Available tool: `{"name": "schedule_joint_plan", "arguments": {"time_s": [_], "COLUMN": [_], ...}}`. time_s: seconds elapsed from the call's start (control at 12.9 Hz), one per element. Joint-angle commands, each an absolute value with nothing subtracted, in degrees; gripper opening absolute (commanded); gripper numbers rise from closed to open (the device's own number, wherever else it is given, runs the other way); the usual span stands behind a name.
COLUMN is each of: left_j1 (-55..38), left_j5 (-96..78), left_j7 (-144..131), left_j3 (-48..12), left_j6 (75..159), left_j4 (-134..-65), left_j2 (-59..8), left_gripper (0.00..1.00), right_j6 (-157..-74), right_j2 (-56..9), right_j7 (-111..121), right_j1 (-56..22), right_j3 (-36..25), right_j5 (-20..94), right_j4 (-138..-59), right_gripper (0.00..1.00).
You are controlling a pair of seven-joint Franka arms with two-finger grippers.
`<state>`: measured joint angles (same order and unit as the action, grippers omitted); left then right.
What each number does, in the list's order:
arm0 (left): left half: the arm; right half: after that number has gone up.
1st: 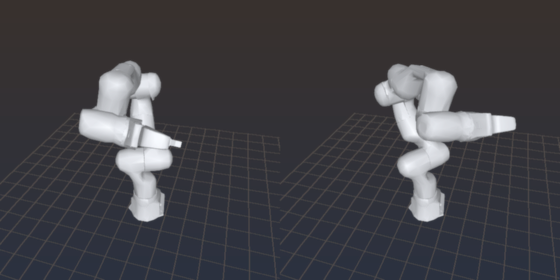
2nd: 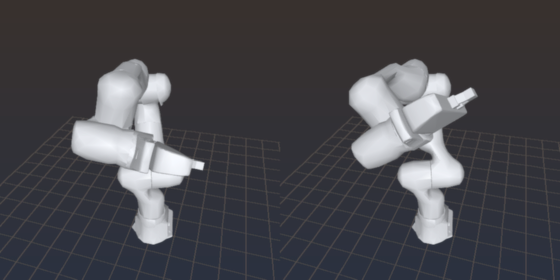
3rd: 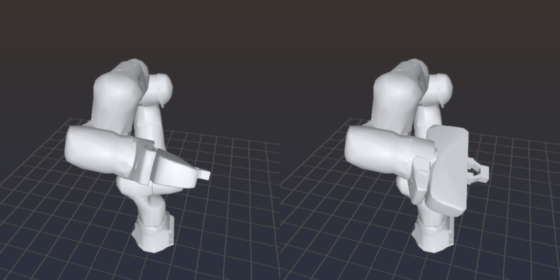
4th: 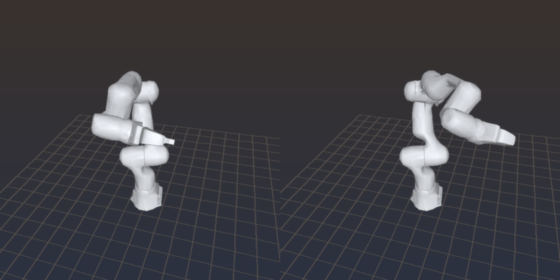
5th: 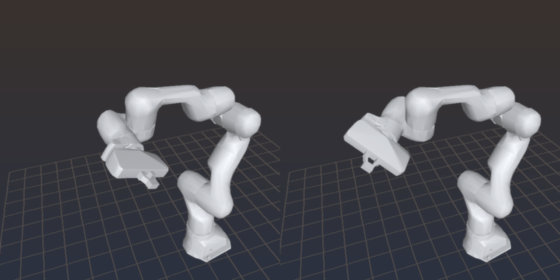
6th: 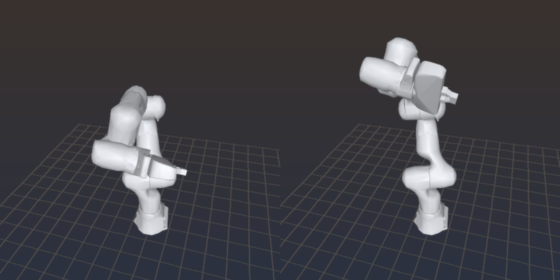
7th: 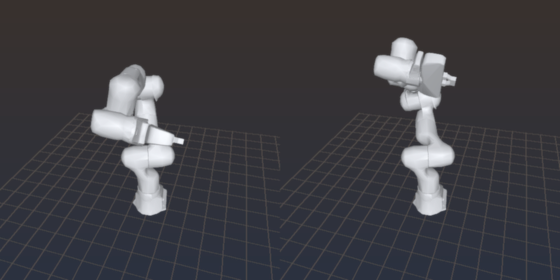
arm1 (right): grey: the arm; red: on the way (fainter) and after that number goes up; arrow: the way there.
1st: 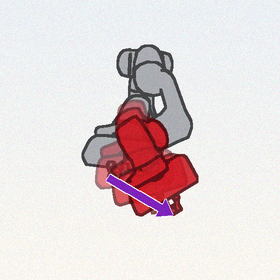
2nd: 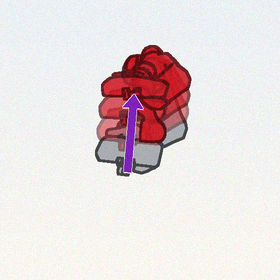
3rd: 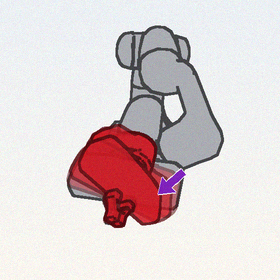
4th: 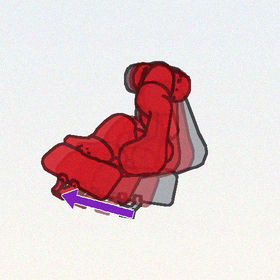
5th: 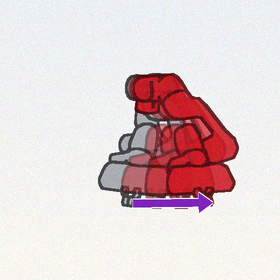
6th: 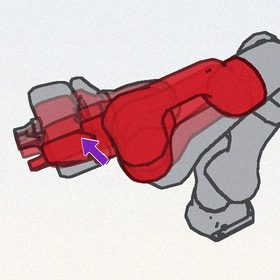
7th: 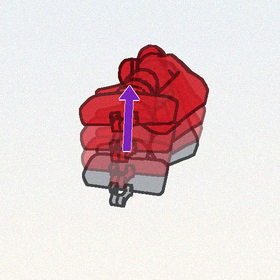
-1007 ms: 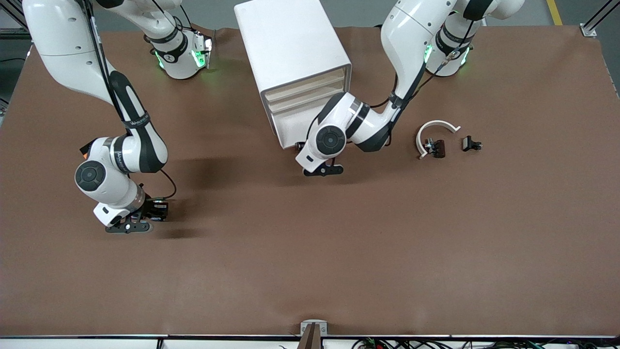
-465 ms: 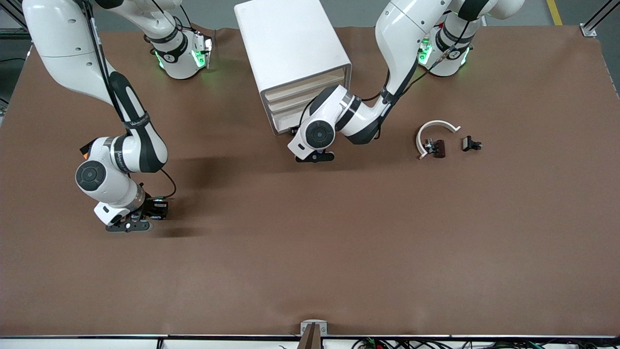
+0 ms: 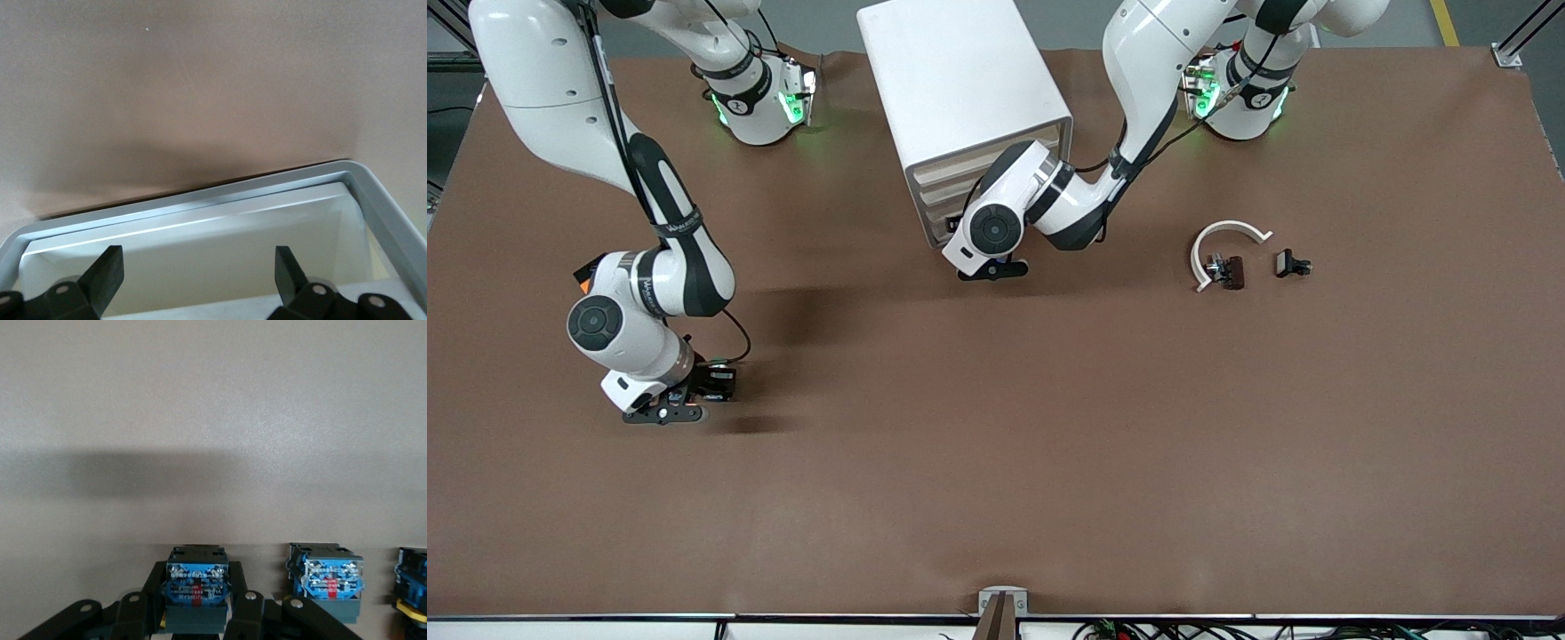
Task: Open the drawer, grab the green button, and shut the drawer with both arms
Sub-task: 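Push the drawer shut with the left gripper while the right gripper lowers the button, then open the right gripper beside the buttons while the left gripper withdraws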
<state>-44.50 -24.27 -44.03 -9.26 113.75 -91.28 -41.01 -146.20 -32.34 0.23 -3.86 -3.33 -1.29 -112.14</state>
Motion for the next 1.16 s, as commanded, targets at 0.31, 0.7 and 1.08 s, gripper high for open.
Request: {"name": "schedule_joint_plan", "arguments": {"time_s": [0.31, 0.7, 1.08], "left_j1": [-38.7, -29.9, -21.1], "left_j5": [-23.7, -9.9, 5.3], "left_j7": [-43.3, -43.2, -43.2], "left_j3": [-6.2, -6.1, -6.1], "left_j6": [113.6, 113.3, 110.3], "left_j4": [-86.6, -81.7, -81.7], "left_j2": [-40.3, -37.5, -27.4], "left_gripper": [1.0, 1.0, 1.0], "right_j6": [-146.0, -130.1, -115.1], "right_j2": [-32.4, -28.5, -25.7], "right_j7": [0.3, 0.8, 5.5], "right_j1": [-2.8, -3.0, -0.9], "right_j3": [-2.4, -2.4, -2.6], "right_j5": [-1.0, -1.1, -1.7], "right_j4": [-111.5, -104.6, -94.6], "right_gripper": [1.0, 1.0, 1.0]}}
